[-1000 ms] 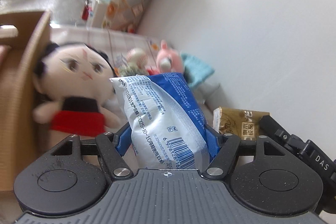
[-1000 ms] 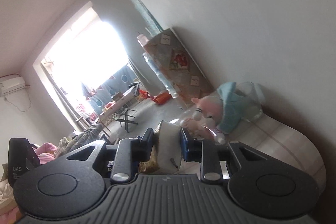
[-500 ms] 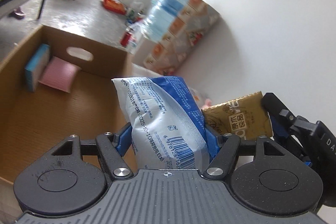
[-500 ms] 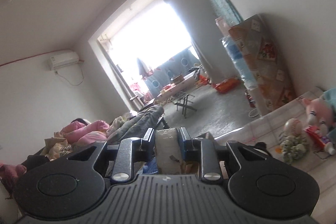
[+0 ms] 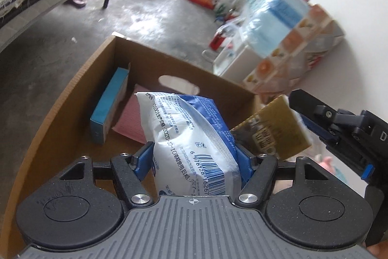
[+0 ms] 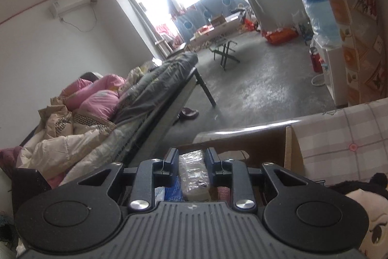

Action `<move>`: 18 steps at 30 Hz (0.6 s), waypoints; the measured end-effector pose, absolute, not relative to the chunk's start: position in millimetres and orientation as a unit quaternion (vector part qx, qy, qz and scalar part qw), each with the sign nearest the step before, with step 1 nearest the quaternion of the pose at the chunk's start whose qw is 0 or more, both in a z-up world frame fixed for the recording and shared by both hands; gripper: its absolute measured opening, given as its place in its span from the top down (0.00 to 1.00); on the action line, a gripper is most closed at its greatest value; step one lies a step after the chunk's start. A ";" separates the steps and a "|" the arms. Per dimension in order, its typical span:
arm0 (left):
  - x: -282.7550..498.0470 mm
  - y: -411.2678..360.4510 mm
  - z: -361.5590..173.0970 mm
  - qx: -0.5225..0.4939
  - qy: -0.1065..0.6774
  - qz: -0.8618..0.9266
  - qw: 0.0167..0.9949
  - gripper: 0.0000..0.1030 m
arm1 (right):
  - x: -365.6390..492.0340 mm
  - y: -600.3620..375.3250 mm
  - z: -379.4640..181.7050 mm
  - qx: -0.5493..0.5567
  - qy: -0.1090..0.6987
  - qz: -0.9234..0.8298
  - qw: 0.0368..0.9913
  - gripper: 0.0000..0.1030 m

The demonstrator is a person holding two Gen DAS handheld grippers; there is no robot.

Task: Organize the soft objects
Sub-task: 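Carry the wipes pack and gold snack bar over the cardboard box, then lower the wipes pack and snack bar into the cardboard box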

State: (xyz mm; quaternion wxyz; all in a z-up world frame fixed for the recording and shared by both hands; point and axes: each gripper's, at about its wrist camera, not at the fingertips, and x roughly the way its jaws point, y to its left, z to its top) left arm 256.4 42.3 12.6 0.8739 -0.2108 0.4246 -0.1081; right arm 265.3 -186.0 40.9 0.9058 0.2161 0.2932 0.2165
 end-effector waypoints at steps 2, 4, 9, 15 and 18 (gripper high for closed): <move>278.2 39.1 -0.1 -0.210 0.441 -0.096 0.867 0.34 | 294.0 -183.1 23.0 0.218 0.329 0.217 0.893 0.74; 295.0 38.1 -10.2 -0.204 0.455 -0.080 0.863 0.34 | 317.9 -176.3 8.3 0.210 0.362 0.212 0.883 0.74; 312.5 39.8 -23.5 -0.192 0.472 -0.056 0.859 0.34 | 342.7 -171.9 0.9 0.198 0.372 0.200 0.885 0.74; 314.5 38.2 -23.9 -0.185 0.475 -0.057 0.858 0.34 | 320.9 -192.0 22.9 0.193 0.323 0.201 0.904 0.74; 314.6 34.2 -22.3 -0.186 0.480 -0.064 0.855 0.34 | 300.7 -208.2 36.0 0.198 0.300 0.199 0.912 0.73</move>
